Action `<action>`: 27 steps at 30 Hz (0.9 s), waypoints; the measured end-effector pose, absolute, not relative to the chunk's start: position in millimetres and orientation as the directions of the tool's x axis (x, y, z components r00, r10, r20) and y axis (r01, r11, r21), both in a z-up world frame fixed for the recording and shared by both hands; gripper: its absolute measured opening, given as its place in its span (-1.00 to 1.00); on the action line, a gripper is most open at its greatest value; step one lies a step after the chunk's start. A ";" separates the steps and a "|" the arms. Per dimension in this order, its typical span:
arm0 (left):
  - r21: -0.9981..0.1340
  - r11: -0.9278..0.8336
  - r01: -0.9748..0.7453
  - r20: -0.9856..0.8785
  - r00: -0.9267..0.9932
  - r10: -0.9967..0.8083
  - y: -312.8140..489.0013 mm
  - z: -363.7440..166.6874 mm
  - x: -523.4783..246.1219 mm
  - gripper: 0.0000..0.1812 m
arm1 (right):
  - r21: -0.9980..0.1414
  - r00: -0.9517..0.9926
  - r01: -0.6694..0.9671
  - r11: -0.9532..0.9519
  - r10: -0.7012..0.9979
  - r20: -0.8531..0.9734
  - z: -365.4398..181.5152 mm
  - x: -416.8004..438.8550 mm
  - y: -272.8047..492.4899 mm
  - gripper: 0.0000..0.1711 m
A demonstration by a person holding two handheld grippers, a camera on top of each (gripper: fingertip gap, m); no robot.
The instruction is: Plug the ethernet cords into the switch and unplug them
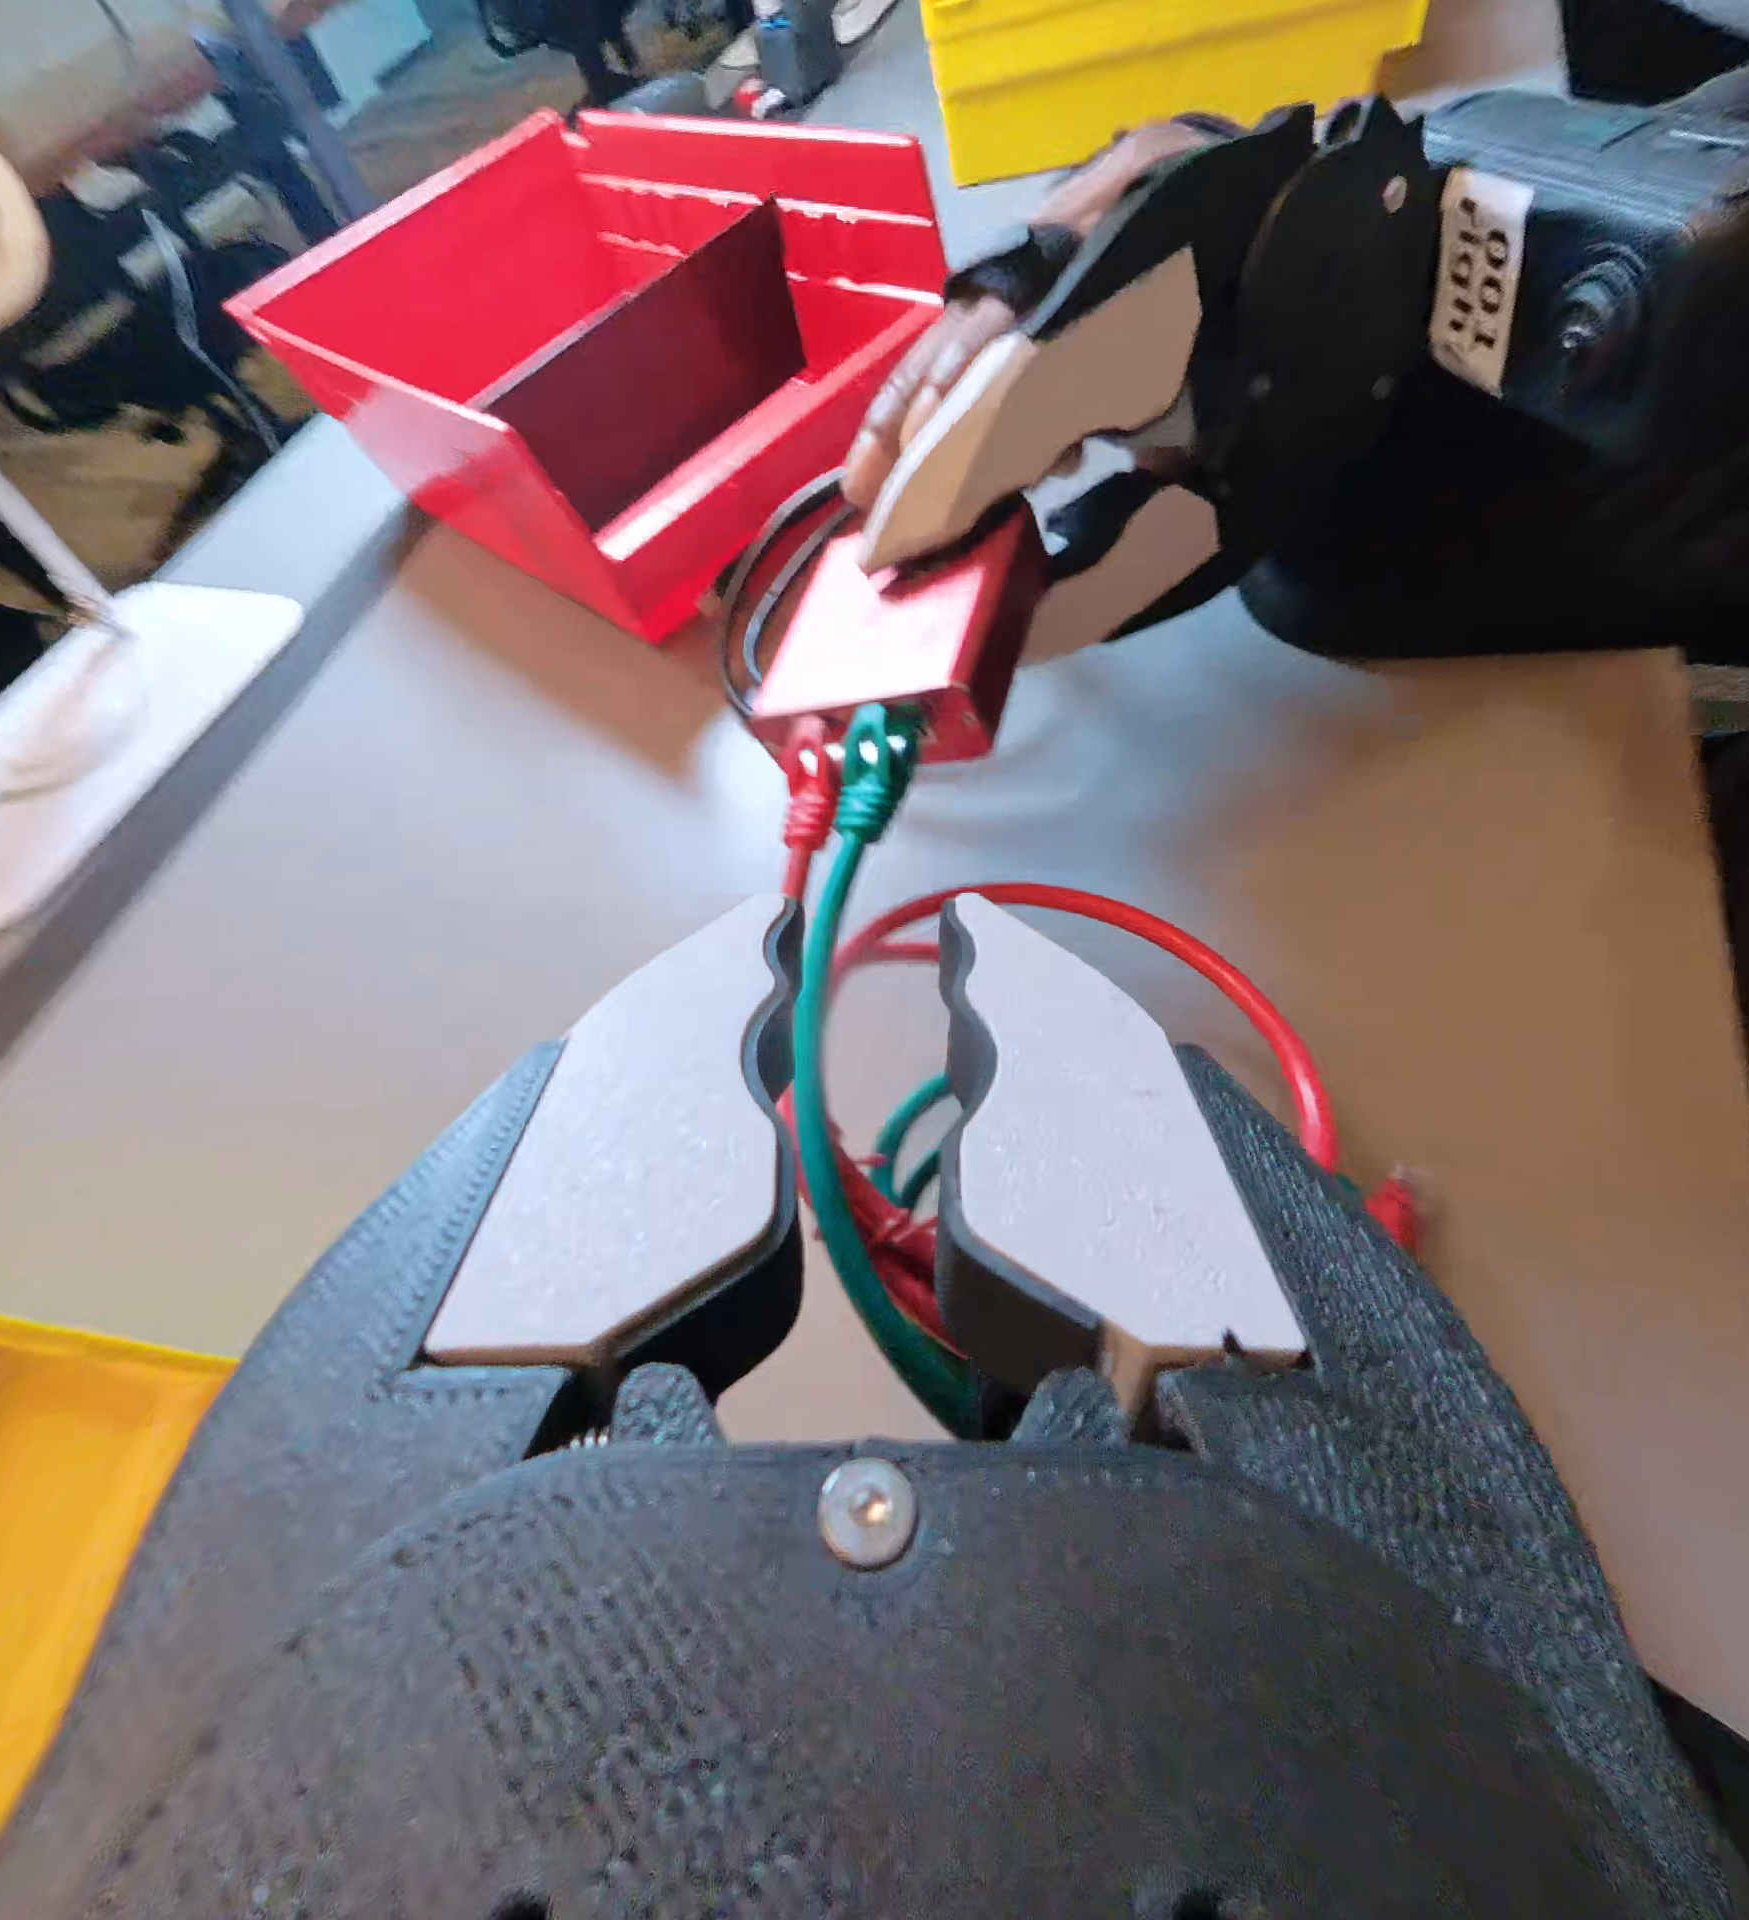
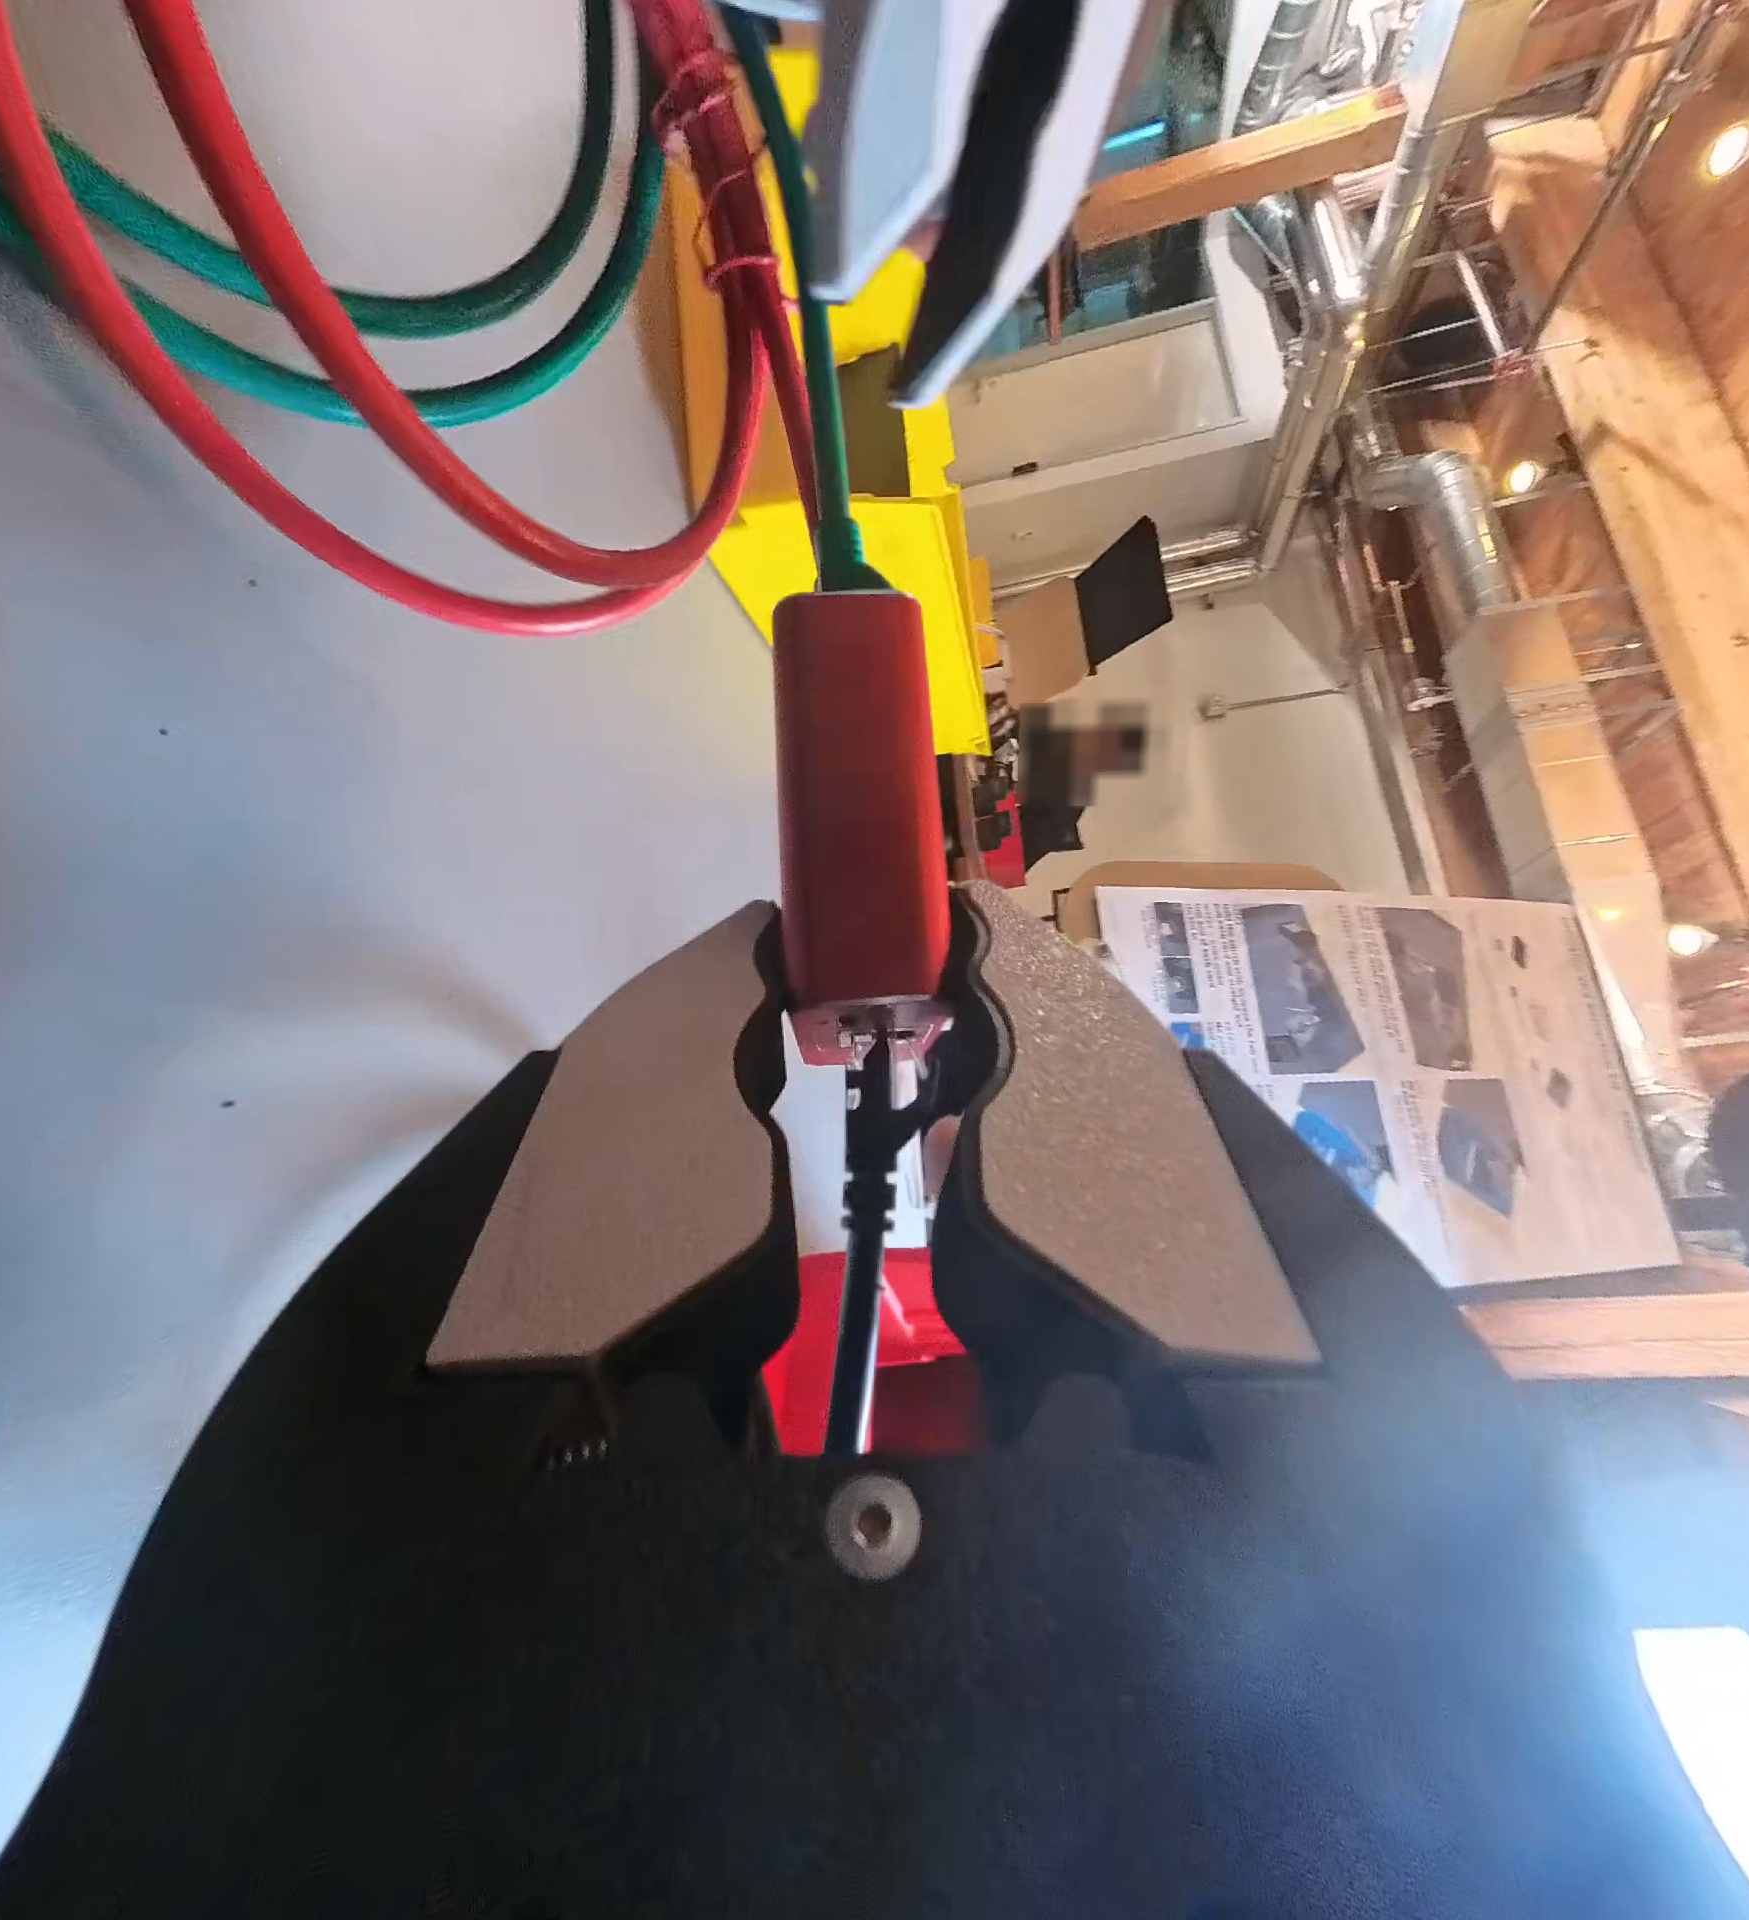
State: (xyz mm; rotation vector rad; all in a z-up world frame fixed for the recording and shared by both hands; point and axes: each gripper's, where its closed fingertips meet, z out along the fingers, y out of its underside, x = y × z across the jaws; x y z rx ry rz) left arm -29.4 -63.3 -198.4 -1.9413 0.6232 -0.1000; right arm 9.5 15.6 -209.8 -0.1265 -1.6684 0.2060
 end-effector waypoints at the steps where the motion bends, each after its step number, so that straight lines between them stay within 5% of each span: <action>1: -0.866 -0.334 -0.372 -0.187 0.860 -0.474 -63.8 -203.8 -28.4 -0.72 | -0.202 -0.095 -0.041 0.979 0.197 0.976 -207.1 9.9 15.7 -0.68; 5: -0.840 -0.348 -0.416 -0.267 0.875 -0.404 -58.2 -212.1 -43.0 -0.99 | -0.133 -0.055 -0.043 0.990 0.130 0.990 -203.6 10.8 13.9 -0.68; 14: -0.795 -0.296 -0.530 -0.386 0.818 -0.427 -55.7 -210.6 -28.6 -1.00 | -0.111 -0.060 -0.069 0.991 0.107 0.992 -204.9 10.2 2.9 -0.68; 22: -0.959 -0.258 -0.115 0.015 0.891 -0.453 -58.0 -184.9 -42.4 -0.53 | -0.124 -0.013 -0.073 0.990 0.123 0.992 -191.3 15.1 6.9 -0.68; 25: -0.907 -0.403 -0.119 0.135 0.826 -0.548 -60.7 -211.1 -26.6 -0.45 | -0.091 -0.015 -0.092 0.992 0.090 0.996 -192.6 14.5 -1.8 -0.68; 27: -0.878 -0.439 -0.193 0.105 0.816 -0.568 -57.4 -225.6 -19.5 -0.58 | -0.076 -0.017 -0.125 0.989 0.074 0.997 -193.0 14.8 -12.5 -0.68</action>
